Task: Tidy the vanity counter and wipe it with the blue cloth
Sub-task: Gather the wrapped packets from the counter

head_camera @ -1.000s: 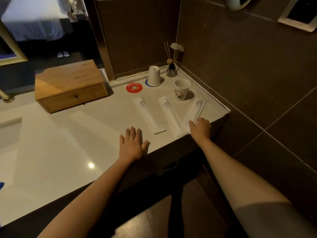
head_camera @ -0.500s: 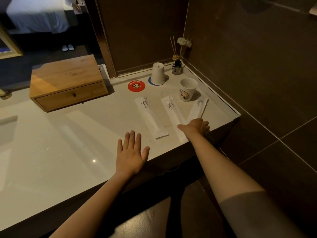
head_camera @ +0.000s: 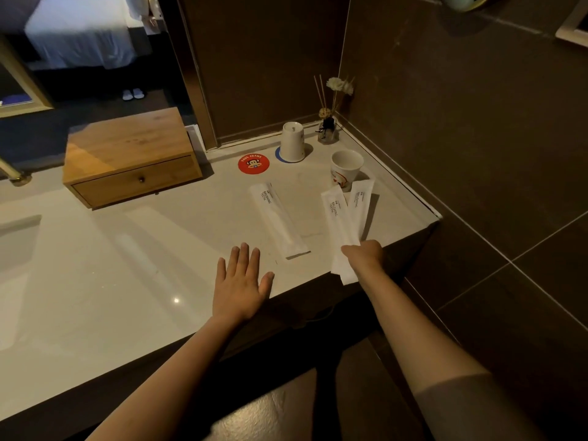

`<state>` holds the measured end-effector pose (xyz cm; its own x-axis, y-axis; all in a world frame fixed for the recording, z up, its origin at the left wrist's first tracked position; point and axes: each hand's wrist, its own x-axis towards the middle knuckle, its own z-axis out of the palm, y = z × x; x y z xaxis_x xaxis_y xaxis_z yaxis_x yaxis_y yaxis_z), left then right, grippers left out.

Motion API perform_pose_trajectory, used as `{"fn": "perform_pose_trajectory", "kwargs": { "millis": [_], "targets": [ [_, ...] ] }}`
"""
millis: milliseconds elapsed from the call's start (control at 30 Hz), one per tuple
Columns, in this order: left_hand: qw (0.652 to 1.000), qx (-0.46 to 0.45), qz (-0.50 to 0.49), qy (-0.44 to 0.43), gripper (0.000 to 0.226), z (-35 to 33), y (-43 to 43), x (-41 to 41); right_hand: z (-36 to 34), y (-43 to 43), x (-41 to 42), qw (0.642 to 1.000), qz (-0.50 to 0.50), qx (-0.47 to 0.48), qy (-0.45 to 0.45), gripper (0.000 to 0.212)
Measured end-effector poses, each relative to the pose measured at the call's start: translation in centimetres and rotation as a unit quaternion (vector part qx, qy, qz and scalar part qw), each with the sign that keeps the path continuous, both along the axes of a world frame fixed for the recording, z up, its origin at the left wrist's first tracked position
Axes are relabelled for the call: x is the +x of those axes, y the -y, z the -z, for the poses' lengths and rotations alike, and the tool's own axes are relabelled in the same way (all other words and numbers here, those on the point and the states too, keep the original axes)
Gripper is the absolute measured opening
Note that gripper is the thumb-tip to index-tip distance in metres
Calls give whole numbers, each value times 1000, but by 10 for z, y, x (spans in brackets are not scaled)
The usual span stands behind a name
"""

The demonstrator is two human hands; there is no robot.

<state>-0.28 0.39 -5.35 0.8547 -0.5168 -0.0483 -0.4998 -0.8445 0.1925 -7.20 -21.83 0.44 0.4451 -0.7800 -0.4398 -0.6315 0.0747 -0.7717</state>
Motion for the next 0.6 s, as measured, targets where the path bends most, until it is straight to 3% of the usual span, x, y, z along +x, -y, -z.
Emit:
{"fn": "perform_pose_trajectory", "kwargs": {
  "millis": [267,400,467,600],
  "targets": [
    [996,-15,5,-84,66,-12,-2,10,-8,-58,-33,991,-25,73,109,28],
    [980,-151,-4,-133,51,-35,1,16,-18,-86,-26,980,-128,85,126,26],
    [936,-280,-47,-210,47,-48,3,10,-23,-95,-17,972,-182,85,119,27],
    [762,-505,-136,-383,21,-69,8,9,-29,-101,3,961,-238,84,113,28]
  ]
}}
